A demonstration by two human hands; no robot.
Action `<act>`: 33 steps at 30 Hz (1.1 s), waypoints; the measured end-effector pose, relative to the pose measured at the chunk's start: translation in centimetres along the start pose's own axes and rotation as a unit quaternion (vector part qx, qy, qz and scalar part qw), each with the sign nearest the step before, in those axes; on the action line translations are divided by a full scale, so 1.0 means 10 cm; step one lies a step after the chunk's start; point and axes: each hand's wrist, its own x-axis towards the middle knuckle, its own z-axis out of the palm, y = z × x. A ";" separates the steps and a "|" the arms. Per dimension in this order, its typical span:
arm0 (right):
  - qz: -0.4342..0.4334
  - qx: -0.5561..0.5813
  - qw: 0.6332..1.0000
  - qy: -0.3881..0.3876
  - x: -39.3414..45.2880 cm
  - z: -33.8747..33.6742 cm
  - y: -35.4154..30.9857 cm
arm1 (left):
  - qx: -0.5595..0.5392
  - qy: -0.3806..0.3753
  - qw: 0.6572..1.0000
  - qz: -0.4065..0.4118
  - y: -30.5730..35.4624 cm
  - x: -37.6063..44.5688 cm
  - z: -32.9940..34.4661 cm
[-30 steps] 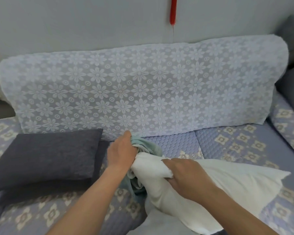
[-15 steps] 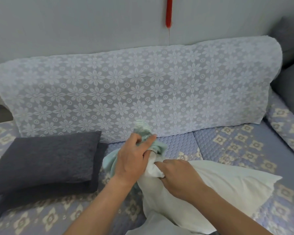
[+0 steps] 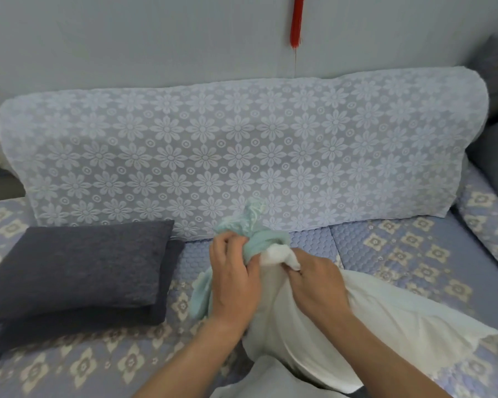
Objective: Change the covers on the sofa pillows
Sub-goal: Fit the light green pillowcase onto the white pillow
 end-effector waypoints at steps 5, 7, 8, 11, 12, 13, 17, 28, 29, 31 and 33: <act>0.025 0.026 0.999 0.002 0.13 -0.02 0.11 | -0.090 -0.074 0.993 -0.011 0.27 -0.39 0.10; 0.014 0.038 0.999 0.004 0.11 -0.03 0.16 | -0.122 -0.120 0.981 -0.094 0.16 -0.33 0.03; 0.010 0.047 0.999 0.007 0.10 -0.03 0.19 | -0.148 -0.149 0.969 -0.131 0.10 -0.28 -0.03; -0.004 0.057 0.998 0.017 0.06 -0.01 0.22 | -0.274 -0.204 0.917 -0.206 0.09 -0.23 -0.19; -0.010 0.062 0.998 0.021 0.05 0.00 0.23 | -0.299 -0.184 0.906 -0.236 0.10 -0.23 -0.20; -0.015 0.068 0.997 0.025 0.04 0.00 0.23 | -0.310 -0.149 0.900 -0.269 0.10 -0.23 -0.19; -0.036 0.099 0.994 0.035 0.00 -0.01 0.22 | -0.316 -0.068 0.875 -0.359 0.06 -0.19 -0.08; -0.119 0.197 0.973 0.013 -0.11 -0.27 0.23 | -0.089 -0.234 0.961 -0.122 -0.19 0.16 -0.30; -0.116 0.222 0.968 0.011 -0.10 -0.34 0.22 | -0.120 -0.276 0.947 -0.116 -0.13 0.17 -0.29; -0.116 0.251 0.961 0.021 -0.07 -0.51 0.20 | -0.150 -0.264 0.947 -0.108 -0.02 0.17 -0.21; -0.106 0.280 0.954 0.030 -0.02 -0.69 0.22 | -0.136 -0.167 0.967 -0.136 0.11 0.12 -0.14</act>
